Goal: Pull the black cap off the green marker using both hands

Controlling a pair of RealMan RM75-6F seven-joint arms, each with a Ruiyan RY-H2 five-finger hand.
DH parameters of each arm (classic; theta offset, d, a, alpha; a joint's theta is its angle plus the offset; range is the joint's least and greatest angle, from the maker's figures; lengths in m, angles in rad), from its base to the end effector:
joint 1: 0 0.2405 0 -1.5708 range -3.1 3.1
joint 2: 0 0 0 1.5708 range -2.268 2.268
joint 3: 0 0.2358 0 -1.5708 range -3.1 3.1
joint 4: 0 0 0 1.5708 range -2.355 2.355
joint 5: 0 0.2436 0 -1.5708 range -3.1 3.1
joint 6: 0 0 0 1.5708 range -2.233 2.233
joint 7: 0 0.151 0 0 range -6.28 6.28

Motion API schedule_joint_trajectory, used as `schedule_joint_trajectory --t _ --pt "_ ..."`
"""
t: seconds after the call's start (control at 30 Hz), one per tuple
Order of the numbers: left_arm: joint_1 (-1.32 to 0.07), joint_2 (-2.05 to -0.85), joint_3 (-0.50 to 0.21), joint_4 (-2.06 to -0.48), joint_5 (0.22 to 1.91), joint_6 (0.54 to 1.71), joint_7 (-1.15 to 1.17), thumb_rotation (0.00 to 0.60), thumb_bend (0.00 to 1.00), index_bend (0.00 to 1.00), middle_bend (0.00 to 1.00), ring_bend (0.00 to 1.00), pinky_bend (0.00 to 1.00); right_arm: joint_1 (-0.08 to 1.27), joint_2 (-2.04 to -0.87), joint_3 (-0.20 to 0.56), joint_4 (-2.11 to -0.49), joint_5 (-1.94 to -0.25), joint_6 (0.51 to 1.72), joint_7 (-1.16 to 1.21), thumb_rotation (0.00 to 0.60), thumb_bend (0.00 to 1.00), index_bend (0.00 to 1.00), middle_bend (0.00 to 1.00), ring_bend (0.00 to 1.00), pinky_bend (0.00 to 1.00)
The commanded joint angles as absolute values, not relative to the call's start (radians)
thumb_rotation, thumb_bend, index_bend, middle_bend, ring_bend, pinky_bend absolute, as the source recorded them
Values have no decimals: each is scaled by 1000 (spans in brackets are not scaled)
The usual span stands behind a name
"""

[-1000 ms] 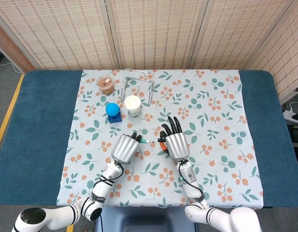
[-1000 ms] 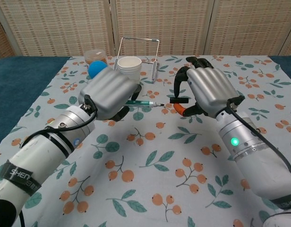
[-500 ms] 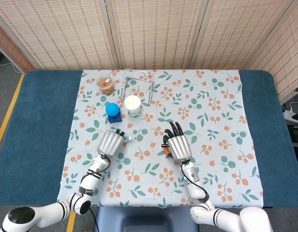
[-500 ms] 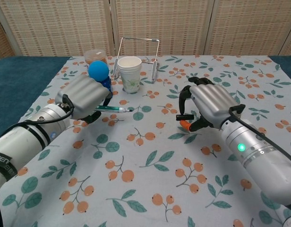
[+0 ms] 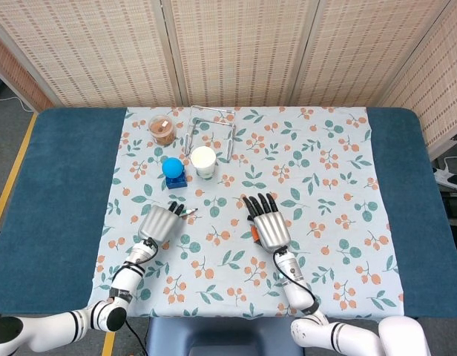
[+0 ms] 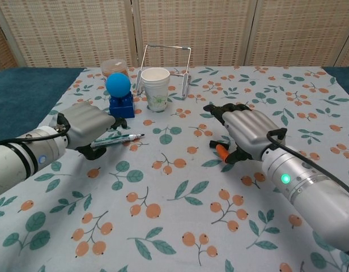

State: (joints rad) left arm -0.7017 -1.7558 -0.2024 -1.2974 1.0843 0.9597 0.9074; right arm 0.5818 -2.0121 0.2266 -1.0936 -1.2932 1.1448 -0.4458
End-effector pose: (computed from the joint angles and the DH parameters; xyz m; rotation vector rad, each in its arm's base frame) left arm -0.1389 0.3372 -0.0991 -1.9463 -0.5022 -0.5599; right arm -0.1295 -0.3078 -0.1319 1.6950 -0.8647 0.9628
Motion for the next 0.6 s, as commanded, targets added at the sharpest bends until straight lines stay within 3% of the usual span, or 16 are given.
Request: schedule_joint_trajectory --t 0.03,0.13,0.2,0.37,0.47,0.6 --pt "-696 -1678 -201 -1410 1067 970 896 600 407 45 61 695 988 555 -1958 214 -1181 -1311 1189 -460 600 366 0 65 0 15" --pt "-680 -1620 -202 -1494 1106 1019 851 600 404 24 42 604 957 511 -1873 185 -1294 -1336 1247 -484 600 345 0 49 0 6" --pt "-656 -1562 -202 -1570 1155 1064 791 600 402 21 42 465 874 467 -1792 157 -1377 -1363 1305 -507 600 336 0 34 0 4" --pt "-561 -1371 -151 -1727 1303 1150 567 600 410 21 42 116 467 358 -1588 88 -1520 -1410 1424 -534 600 328 0 1 0 0" --pt "-479 -1285 -80 -1718 1418 1225 382 600 408 21 25 12 203 288 -1476 36 -1560 -1388 1450 -541 600 318 0 0 0 0" --pt "-349 -1303 -11 -1559 1489 1401 274 600 389 6 0 0 86 194 -1418 -4 -1545 -1383 1545 -558 600 287 0 0 0 0"
